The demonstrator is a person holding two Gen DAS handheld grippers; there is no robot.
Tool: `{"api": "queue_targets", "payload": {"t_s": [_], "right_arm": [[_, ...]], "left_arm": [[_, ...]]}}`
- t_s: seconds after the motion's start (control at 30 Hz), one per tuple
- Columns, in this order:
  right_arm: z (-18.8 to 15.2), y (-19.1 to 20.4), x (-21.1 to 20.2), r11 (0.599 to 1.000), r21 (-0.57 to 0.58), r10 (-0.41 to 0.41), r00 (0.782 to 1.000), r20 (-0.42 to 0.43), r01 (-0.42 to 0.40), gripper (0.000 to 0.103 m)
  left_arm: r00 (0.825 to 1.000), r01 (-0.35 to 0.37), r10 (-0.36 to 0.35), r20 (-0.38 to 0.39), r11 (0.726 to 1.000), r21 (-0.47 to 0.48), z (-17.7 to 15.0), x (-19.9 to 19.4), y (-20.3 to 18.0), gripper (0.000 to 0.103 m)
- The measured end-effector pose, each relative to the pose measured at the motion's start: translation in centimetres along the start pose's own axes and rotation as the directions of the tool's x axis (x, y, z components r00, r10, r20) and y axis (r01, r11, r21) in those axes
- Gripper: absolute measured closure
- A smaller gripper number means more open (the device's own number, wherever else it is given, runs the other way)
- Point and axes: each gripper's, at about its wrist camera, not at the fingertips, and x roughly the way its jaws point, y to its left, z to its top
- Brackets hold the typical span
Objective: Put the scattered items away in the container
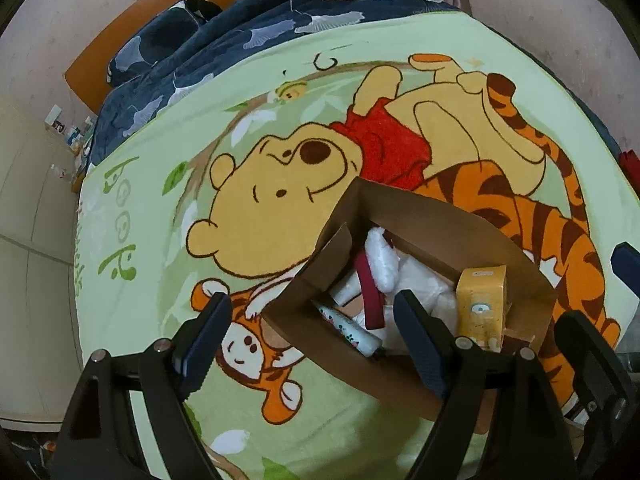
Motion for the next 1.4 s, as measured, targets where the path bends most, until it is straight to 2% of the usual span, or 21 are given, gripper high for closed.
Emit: {"api": "queue_targets", "payload": {"t_s": [0.5,0.73,0.83,0.9,1.0,1.3,1.4], "right_arm": [[-0.7,-0.3,-3.2,0.999,0.014,-0.029,0.999,0.038,0.029,0.04],[-1.9,-0.8,-6.2,0.998,0.035,-0.058,0.996,0.063,0.056,0.039],[-2.3,-1.1,-7.6,0.996,0.05,-0.075,0.994,0.082,0.071,0.03],[-2.8,-1.6,-8.4,0.993,0.073,-0.095,0.992,0.081,0.089,0.01],[-3.7,-2.5,-9.7,0.989,0.1,-0.12,0.989,0.087,0.111,0.0],[-6.3,-5.1,-13.3,0.968,0.17,-0.206,0.973,0.107,0.186,0.0],[-7.1,-5.9,-14.0,0.962,0.184,-0.224,0.97,0.098,0.203,0.0]], "left_arm": [[0.999,0.014,-0.013,0.041,1.0,-0.009,-1.1,-3.2,-0.5,0.019],[0.997,0.06,-0.06,0.047,0.998,-0.009,-2.3,-5.6,-1.5,0.019],[0.996,0.077,-0.077,0.05,0.997,-0.007,-3.1,-6.8,-2.1,0.01],[0.995,0.084,-0.083,0.055,0.996,-0.019,-3.7,-7.6,-2.1,0.008],[0.994,0.101,-0.1,0.051,0.995,-0.024,-4.6,-8.5,-2.2,0.008],[0.989,0.128,-0.129,0.077,0.992,0.021,-7.4,-11.6,-4.4,0.007],[0.99,0.115,-0.116,0.074,0.993,0.016,-8.0,-12.2,-4.9,0.005]]}}
